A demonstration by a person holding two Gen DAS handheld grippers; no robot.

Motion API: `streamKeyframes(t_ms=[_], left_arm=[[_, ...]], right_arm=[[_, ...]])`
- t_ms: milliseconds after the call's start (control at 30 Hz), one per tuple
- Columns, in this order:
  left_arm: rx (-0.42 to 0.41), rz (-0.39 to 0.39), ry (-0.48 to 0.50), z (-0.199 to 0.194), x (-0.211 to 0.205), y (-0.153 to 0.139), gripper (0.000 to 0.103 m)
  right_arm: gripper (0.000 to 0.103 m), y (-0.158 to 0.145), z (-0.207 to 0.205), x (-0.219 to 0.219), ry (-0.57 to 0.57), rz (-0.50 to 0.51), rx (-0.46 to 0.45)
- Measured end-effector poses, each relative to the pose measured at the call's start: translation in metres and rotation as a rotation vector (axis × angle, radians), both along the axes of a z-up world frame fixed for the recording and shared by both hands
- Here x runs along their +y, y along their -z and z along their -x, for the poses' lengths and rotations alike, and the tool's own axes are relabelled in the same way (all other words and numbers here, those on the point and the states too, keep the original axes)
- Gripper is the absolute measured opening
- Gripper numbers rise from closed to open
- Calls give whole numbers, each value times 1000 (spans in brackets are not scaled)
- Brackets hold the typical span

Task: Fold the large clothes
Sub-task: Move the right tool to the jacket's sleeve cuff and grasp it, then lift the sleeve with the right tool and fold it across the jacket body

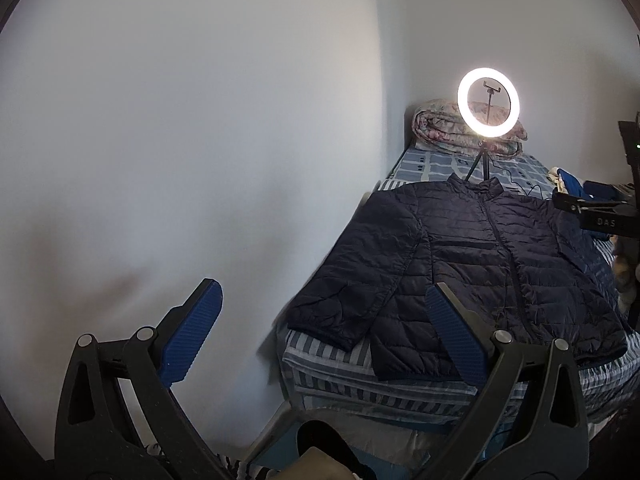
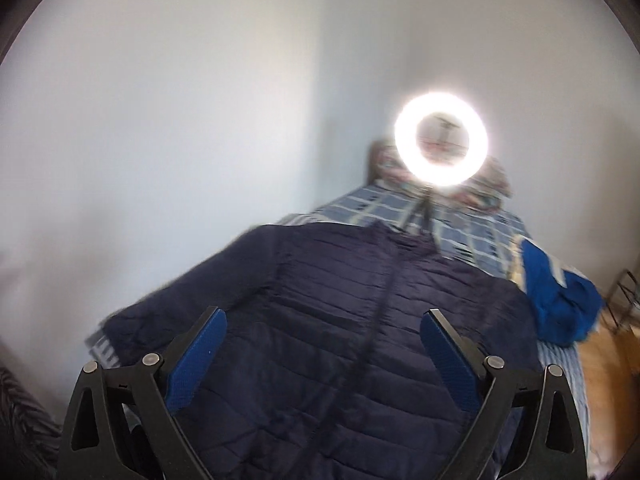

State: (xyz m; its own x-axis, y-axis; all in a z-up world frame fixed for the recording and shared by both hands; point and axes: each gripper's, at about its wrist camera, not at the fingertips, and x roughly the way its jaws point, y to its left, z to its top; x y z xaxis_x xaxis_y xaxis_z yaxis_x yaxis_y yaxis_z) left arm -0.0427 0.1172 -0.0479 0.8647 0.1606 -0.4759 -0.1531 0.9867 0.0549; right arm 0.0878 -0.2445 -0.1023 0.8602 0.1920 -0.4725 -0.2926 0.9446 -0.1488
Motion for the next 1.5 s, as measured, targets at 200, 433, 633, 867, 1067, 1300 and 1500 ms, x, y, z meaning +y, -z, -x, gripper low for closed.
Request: streamKeyframes(t_ms=[200, 433, 633, 867, 1067, 1300, 1500], left_arm=[[28, 9, -14, 10, 10, 10, 102], [81, 41, -20, 16, 23, 22, 100], [109, 55, -22, 16, 29, 33, 100], [118, 67, -25, 12, 36, 39, 100], [128, 79, -32, 5, 42, 43, 100], [136, 80, -40, -5, 44, 46, 100], [133, 79, -32, -13, 41, 48, 100]], right_arm=[[86, 22, -28, 79, -262, 61, 125], [79, 78, -41, 176, -503, 163, 308], [63, 138, -48, 239, -639, 214, 480], [51, 194, -51, 288, -707, 311, 565], [50, 223, -60, 308, -715, 327, 616], [42, 249, -69, 315, -687, 379, 624], [27, 249, -68, 314, -685, 375, 619]])
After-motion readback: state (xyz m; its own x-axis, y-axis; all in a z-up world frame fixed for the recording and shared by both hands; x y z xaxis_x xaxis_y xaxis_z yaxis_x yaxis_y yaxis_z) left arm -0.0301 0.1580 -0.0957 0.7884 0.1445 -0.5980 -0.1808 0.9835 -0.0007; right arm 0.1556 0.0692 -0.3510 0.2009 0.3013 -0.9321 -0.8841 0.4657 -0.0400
